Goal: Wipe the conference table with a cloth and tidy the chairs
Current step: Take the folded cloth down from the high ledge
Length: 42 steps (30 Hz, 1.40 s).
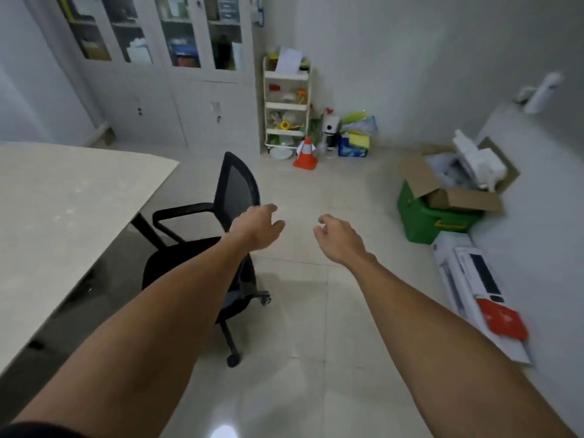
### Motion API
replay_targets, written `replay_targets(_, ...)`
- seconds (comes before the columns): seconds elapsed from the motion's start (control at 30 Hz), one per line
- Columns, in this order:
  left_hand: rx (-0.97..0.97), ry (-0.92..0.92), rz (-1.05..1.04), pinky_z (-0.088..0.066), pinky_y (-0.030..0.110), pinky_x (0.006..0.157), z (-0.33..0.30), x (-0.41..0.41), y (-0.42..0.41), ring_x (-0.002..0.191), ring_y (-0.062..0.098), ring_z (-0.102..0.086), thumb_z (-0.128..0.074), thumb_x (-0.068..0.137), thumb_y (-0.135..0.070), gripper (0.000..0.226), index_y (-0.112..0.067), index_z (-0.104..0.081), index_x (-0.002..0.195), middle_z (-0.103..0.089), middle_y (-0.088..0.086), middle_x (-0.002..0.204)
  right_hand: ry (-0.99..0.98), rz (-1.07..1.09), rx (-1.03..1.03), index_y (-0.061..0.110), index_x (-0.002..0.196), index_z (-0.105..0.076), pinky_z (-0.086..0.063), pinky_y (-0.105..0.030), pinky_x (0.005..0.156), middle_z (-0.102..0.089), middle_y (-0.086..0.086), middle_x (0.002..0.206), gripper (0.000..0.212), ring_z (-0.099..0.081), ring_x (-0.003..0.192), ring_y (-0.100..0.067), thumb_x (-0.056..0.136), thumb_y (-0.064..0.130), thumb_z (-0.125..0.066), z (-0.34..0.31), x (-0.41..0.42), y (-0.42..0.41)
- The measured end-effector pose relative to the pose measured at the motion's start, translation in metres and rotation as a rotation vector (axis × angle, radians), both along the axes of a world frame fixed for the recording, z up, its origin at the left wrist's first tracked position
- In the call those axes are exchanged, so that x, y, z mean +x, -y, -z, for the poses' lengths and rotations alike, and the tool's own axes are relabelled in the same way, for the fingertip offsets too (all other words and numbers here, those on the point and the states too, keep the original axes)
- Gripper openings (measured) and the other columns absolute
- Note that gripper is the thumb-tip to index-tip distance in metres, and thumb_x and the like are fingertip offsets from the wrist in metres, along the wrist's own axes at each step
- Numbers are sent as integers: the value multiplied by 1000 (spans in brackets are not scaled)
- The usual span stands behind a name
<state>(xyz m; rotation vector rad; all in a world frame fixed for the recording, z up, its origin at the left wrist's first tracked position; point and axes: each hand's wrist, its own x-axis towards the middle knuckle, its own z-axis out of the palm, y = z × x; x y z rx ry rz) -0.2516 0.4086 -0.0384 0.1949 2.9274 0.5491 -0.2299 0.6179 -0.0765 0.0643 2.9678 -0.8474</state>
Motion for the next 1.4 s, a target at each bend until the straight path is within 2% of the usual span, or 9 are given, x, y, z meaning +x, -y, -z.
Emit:
replay_targets(0.2, 26, 0, 188, -46, 47, 112, 4, 3, -152, 136, 30, -54, -51, 103, -50, 61, -22, -41, 156, -53, 8, 153, 13, 204, 17, 18, 144, -55, -47, -40, 91, -67, -12, 135, 43, -63, 118, -36, 107, 38, -43, 1, 39, -143)
replay_targets(0.47, 38, 8, 466, -48, 44, 108, 10, 30, -347, 131, 29, -57, -50, 103, -49, 58, -22, -44, 154, -57, 8, 149, 15, 464, 8, 18, 142, -56, -49, -46, 100, -65, -15, 137, 44, -60, 123, -38, 106, 38, -43, 2, 109, -321)
replay_targets(0.57, 34, 24, 559, -46, 43, 110, 16, 47, -417, 134, 29, -55, -51, 102, -51, 59, -24, -45, 154, -55, 8, 152, 40, 553, 15, 17, 143, -56, -49, -47, 103, -64, -16, 139, 43, -59, 124, -39, 107, 36, -43, 3, 146, -380)
replay_targets(0.7, 27, 49, 685, -45, 43, 111, 21, 70, -499, 138, 30, -52, -51, 103, -50, 61, -23, -43, 156, -52, 8, 155, 62, 699, 25, 19, 138, -57, -51, -44, 96, -66, -16, 133, 39, -63, 115, -40, 105, 34, -43, 2, 193, -443)
replay_targets(0.83, 48, 73, 826, -49, 45, 108, 23, 97, -576, 132, 30, -58, -54, 102, -45, 55, -22, -49, 152, -58, 9, 148, 85, 842, 6, 18, 143, -55, -48, -44, 99, -64, -15, 137, 41, -60, 122, -38, 107, 32, -41, 5, 239, -498)
replay_targets(0.97, 53, 108, 969, -51, 46, 105, 30, 120, -652, 126, 30, -61, -52, 98, -51, 59, -25, -50, 150, -62, 8, 143, 88, 986, 13, 17, 145, -53, -48, -44, 98, -64, -15, 137, 42, -60, 123, -38, 107, 32, -42, 10, 281, -547)
replay_targets(1.1, 48, 132, 1100, -47, 47, 111, 39, 137, -726, 135, 32, -56, -53, 100, -49, 61, -23, -44, 155, -56, 11, 151, 100, 1110, 14, 17, 147, -52, -49, -43, 95, -64, -16, 135, 44, -61, 120, -38, 108, 34, -42, 16, 313, -594)
replay_targets(1.3, 27, 137, 1320, -46, 46, 111, 40, 156, -838, 136, 33, -55, -53, 101, -49, 62, -24, -42, 157, -53, 9, 155, 105, 1326, -14, 19, 150, -49, -51, -45, 100, -60, -15, 144, 46, -60, 124, -35, 108, 37, -42, 23, 348, -664)
replay_targets(1.4, 36, 131, 1402, -47, 48, 111, 38, 161, -886, 135, 34, -56, -54, 101, -51, 63, -23, -43, 156, -53, 10, 154, 86, 1410, -45, 17, 151, -48, -50, -51, 106, -57, -15, 148, 47, -59, 128, -35, 109, 36, -44, 24, 358, -691)
